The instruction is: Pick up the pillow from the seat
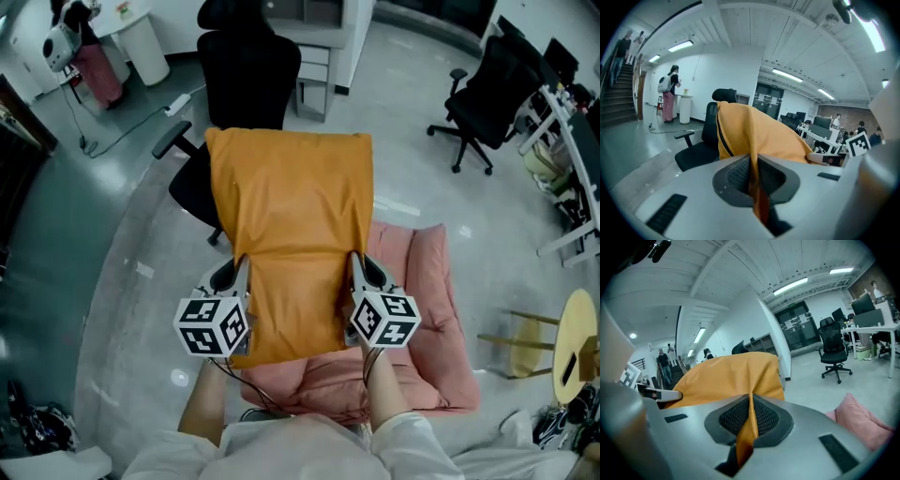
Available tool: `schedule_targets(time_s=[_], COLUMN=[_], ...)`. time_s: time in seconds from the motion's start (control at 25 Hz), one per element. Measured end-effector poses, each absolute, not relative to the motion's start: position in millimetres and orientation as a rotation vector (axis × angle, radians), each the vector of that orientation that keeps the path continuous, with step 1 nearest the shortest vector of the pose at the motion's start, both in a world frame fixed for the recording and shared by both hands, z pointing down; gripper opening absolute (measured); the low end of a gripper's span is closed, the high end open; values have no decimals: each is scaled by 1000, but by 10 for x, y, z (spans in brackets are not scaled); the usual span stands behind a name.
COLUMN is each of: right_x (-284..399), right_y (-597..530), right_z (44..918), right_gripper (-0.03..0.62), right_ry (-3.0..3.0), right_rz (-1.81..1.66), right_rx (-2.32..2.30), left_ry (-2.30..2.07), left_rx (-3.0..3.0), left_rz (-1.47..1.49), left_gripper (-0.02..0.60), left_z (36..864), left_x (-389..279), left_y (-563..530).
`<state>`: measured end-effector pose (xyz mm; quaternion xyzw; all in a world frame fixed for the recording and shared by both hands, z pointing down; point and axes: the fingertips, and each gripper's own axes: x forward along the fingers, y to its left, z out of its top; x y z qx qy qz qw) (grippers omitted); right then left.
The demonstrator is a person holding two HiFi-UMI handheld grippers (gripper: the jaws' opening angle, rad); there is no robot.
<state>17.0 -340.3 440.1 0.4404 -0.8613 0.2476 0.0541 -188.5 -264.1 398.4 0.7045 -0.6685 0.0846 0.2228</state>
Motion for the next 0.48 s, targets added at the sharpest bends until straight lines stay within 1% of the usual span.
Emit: schedule_targets(time_s=[0.24,0.48], right_x=[-446,-720], right_y=[-3022,-2657], right_z=[4058,3828], right_gripper=[37,37], right_ry=[-2692,-2724], right_rz=[686,643], right_rx=[1246,1247], left_ry=[-1929,-1929], left_rx=[1901,1922], left_rz=[151,97], left_gripper=[18,18], left_z=[3724,3587], left_x=[-2466,-2757], left_y=[-2105,-1735])
